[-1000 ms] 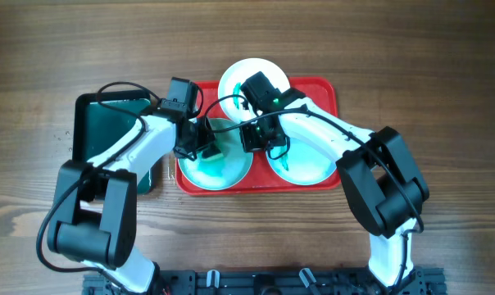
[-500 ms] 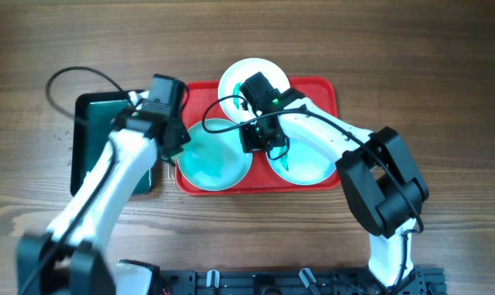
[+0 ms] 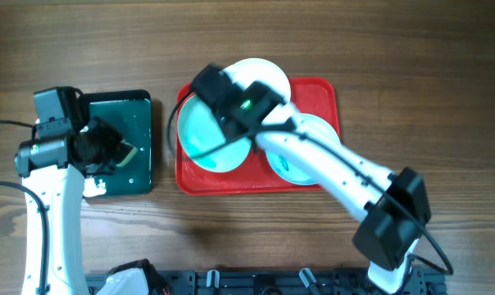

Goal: Clean dirty plates on tray and stack at the side
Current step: 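Lift the teal plate off the red tray with the right gripper, carry right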

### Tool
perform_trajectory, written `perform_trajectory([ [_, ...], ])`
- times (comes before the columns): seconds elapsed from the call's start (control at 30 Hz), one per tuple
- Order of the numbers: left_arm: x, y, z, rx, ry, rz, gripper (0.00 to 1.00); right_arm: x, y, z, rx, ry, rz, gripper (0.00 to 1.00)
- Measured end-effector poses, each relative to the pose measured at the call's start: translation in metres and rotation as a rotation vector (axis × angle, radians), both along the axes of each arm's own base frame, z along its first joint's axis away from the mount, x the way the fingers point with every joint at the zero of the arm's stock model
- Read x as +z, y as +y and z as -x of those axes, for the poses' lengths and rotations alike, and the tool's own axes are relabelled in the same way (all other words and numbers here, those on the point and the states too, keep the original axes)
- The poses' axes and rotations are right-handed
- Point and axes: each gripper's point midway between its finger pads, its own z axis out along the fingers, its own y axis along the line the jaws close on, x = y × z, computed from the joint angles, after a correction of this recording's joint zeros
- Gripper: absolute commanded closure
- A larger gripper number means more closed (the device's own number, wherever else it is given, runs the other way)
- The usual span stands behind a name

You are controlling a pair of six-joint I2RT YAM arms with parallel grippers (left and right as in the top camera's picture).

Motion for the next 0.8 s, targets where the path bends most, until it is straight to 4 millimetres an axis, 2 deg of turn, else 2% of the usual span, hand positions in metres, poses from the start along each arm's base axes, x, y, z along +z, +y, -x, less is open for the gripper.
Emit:
perform_trajectory([
  [0.1,-0.001,0.002,0.002,0.009,0.008,0.002,0.96,0.017,0.008,0.008,0.071,-0.152,0.152,0.96],
  [0.2,-0.001,0.001,0.003,0.006,0.011,0.01,0.96,0.046,0.012,0.009,0.135,-0.338,0.339,0.96],
  [0.27,-0.001,0.0,0.003,0.006,0.011,0.01,0.96,0.061,0.017,0.012,0.165,-0.419,0.413,0.96],
  [0.37,-0.001,0.0,0.003,0.006,0.011,0.01,0.96,0.072,0.029,0.021,0.201,-0.487,0.454,0.96],
  [0.47,-0.001,0.0,0.003,0.006,0.011,0.01,0.96,0.073,0.035,0.022,0.213,-0.494,0.444,0.96],
  [0.6,-0.001,0.0,0.003,0.006,0.011,0.01,0.96,0.071,0.025,0.012,0.14,-0.485,0.392,0.96],
  [0.67,-0.001,0.0,0.003,0.006,0.011,0.01,0.96,0.066,0.012,0.001,0.057,-0.463,0.335,0.96],
  [0.8,-0.002,0.0,0.004,0.006,0.016,0.012,0.96,0.027,-0.027,-0.037,-0.133,-0.225,0.085,0.96],
])
